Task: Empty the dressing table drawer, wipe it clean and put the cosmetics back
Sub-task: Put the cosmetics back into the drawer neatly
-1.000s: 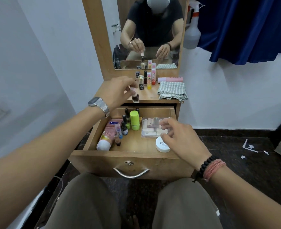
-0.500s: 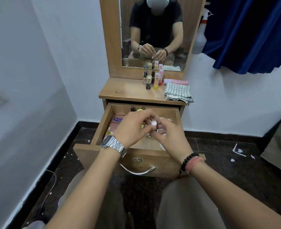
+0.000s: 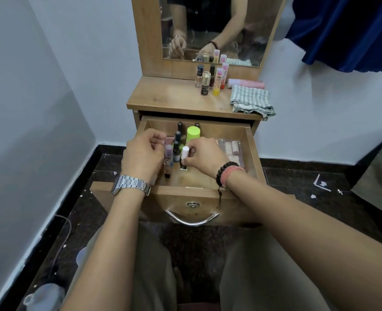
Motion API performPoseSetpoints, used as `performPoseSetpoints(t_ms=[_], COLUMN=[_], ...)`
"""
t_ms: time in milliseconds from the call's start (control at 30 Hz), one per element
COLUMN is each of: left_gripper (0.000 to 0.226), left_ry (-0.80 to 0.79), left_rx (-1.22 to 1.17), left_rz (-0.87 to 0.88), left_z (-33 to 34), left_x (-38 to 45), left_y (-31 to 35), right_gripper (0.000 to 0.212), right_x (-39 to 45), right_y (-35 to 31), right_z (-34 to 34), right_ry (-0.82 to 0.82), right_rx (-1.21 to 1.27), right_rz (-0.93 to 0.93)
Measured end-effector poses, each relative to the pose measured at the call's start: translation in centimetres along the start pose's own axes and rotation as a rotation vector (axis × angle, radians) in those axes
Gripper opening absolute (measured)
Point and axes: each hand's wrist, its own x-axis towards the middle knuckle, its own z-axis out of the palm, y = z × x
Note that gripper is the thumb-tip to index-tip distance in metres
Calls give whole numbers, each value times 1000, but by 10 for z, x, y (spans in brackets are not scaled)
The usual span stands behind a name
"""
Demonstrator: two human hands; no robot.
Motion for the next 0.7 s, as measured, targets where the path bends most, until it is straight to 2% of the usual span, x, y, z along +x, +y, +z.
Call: performPoseSetpoints(t_ms=[67,267,533,700], left_gripper=[26,24,19,18], left_ry=[16,25,14,11], left_rx=[-36,-83,-85,-80], left_rz=[-35,-105,-108,-103], left_z=[-1,-3,-5,-6], left_x=[0,-1,-3,-4], left_y=[-2,-2,1,2], right_gripper=[16,9,4,23], right_x=[4,12,10,3], right_y=[-4,-7,-8,-17], right_z=[5,13,14,-16], right_ry=[-24,-58,-64,69], right_rx=[-17,-70,-139,-305], right_rz=[-4,21,12,-123])
